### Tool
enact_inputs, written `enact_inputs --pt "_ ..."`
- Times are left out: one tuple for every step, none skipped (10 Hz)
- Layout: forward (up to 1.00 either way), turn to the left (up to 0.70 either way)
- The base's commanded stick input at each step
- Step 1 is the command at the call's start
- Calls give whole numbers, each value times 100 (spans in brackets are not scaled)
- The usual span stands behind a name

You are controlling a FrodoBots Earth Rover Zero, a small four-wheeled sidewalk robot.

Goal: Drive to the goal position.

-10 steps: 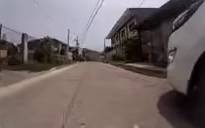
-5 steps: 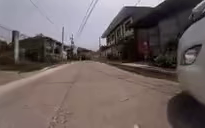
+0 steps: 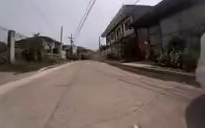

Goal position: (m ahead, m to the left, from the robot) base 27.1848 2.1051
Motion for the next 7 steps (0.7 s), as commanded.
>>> enact_inputs --pt "70 0" --pt "70 0" --pt "70 0" --pt "70 0" --pt "70 0" --pt "70 0" --pt "70 0"
